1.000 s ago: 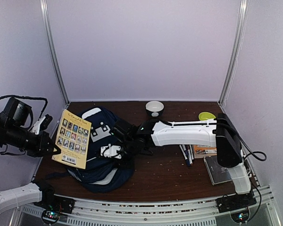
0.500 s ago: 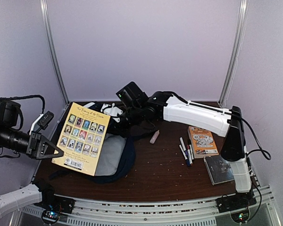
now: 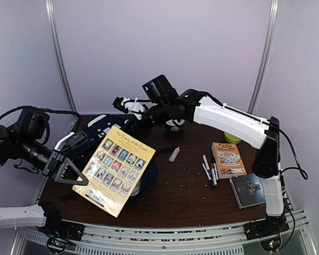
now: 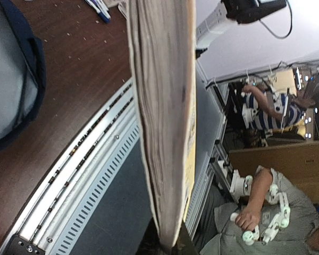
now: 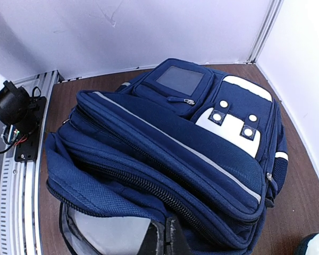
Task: Pack the student bag
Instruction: Place the book in the largest pocket of the bag, then pass from the right arm to the left, then adjust the book in the largest pocket of the bag.
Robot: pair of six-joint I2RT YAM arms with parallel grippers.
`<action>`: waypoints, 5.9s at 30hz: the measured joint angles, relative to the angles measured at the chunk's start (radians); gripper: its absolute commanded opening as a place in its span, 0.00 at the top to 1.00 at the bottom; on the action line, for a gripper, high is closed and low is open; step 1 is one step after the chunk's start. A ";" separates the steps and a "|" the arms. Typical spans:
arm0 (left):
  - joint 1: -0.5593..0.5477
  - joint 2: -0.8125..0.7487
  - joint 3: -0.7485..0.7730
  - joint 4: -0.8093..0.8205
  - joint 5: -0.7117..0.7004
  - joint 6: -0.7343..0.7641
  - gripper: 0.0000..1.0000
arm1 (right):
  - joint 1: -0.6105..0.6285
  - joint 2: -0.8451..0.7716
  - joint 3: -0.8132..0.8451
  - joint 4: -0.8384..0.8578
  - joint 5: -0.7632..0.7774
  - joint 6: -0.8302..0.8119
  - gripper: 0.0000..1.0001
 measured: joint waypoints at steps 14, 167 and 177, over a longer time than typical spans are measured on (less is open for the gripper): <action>-0.203 0.070 -0.310 0.351 -0.230 -0.174 1.00 | -0.062 0.000 0.017 0.019 -0.080 0.062 1.00; -0.158 0.217 -0.251 0.761 -0.995 0.360 1.00 | 0.263 0.150 -0.375 0.196 0.396 -0.458 0.56; -0.157 0.201 -0.251 0.740 -0.980 0.332 1.00 | 0.267 0.269 -0.225 0.232 0.470 -0.349 0.65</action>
